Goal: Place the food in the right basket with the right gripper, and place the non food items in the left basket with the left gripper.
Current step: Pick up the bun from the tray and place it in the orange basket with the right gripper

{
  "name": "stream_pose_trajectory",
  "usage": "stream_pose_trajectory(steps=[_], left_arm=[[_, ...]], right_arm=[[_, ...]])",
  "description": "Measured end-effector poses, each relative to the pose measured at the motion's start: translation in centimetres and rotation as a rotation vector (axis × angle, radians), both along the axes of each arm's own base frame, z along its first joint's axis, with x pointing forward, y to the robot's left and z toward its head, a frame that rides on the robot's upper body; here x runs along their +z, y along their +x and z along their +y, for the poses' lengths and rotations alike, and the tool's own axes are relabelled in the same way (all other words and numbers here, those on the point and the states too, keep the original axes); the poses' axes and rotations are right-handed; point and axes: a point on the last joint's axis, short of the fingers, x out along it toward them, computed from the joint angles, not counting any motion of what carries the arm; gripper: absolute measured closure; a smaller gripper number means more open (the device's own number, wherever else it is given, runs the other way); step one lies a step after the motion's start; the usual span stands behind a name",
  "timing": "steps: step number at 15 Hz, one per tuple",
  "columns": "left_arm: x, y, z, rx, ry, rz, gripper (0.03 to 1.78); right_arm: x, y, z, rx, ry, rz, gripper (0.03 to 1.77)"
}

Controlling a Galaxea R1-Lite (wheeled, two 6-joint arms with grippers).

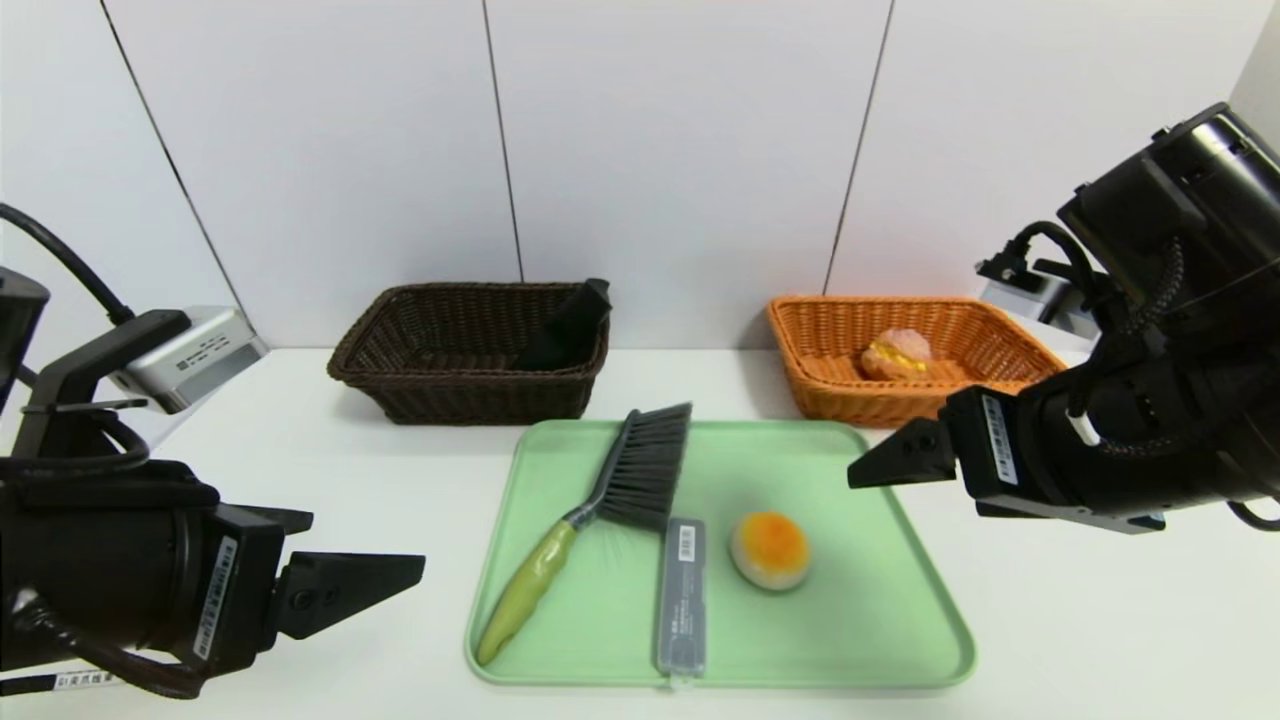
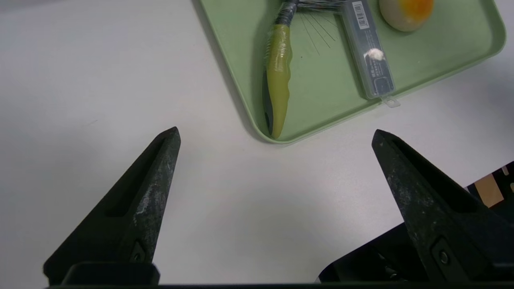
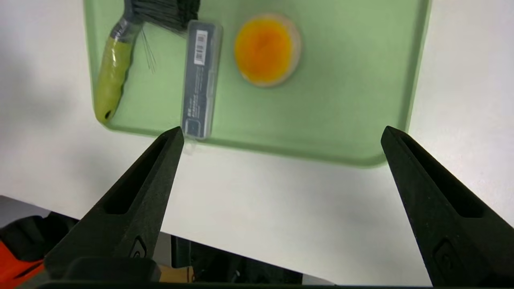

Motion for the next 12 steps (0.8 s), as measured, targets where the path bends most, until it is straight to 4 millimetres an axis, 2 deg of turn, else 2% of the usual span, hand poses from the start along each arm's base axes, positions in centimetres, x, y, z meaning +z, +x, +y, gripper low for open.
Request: stream_pose_trajectory(steps=[4, 9, 12], left_arm=[[-0.1, 0.1, -0.1, 0.024, -0.015, 0.017, 0.12], [0.0, -0.7, 0.5, 0.048, -0.042, 0.02, 0.12], [-0.3, -1.2, 0.9, 0.055, -0.049, 0.022, 0.12]], right_arm=[[-1.2, 0.7, 0.6, -0.013, -0.016, 0.045, 0.1], [-3.3, 3.3, 2.9, -0.004, -0.067, 0.112, 0.1], [-3.7, 5.1, 4.5, -0.005, -0.096, 0.127, 0.1]])
